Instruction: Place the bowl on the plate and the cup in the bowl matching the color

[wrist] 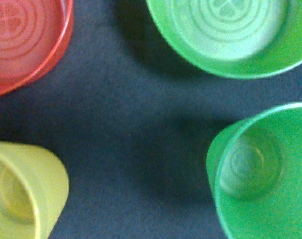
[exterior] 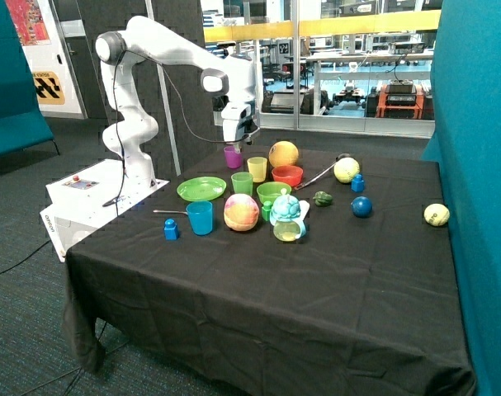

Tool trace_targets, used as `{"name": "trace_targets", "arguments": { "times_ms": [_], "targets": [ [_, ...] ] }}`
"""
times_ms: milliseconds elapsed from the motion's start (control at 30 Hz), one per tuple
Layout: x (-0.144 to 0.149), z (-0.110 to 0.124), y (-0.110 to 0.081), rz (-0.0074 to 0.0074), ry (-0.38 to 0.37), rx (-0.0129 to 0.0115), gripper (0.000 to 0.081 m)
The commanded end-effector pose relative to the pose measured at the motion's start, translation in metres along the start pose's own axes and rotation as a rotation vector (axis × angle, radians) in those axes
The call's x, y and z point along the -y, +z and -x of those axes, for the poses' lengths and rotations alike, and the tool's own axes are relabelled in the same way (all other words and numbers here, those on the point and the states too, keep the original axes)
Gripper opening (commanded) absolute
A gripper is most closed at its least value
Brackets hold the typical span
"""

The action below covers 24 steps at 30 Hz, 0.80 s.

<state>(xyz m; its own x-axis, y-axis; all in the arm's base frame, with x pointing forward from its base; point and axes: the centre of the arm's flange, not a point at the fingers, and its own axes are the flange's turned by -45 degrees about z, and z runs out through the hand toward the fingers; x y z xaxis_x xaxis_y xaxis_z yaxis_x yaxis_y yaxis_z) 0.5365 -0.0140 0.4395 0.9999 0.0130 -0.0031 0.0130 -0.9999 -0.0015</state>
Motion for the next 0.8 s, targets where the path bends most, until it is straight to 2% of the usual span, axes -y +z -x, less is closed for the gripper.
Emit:
{"name": "trace_targets", "arguments": {
  "times_ms": [0,200,433,633,767],
  "targets": [
    [-0.008,-0.023,0.012,0.0015,0.018,-0.0031,0.0000],
    [-0.004,-0.036,0.019,0.0015,0.001,-0.0031,0.0000],
    [0.002,-0.046,0.027,0.0015,-0.034,-0.0031,0.0048],
    [0.008,-0.056,0.037,0.0016,-0.051,-0.0031,0.0199],
    [0.010,-0.062,0.047,0.0016,-0.052,-0.0031,0.0370]
  ]
}}
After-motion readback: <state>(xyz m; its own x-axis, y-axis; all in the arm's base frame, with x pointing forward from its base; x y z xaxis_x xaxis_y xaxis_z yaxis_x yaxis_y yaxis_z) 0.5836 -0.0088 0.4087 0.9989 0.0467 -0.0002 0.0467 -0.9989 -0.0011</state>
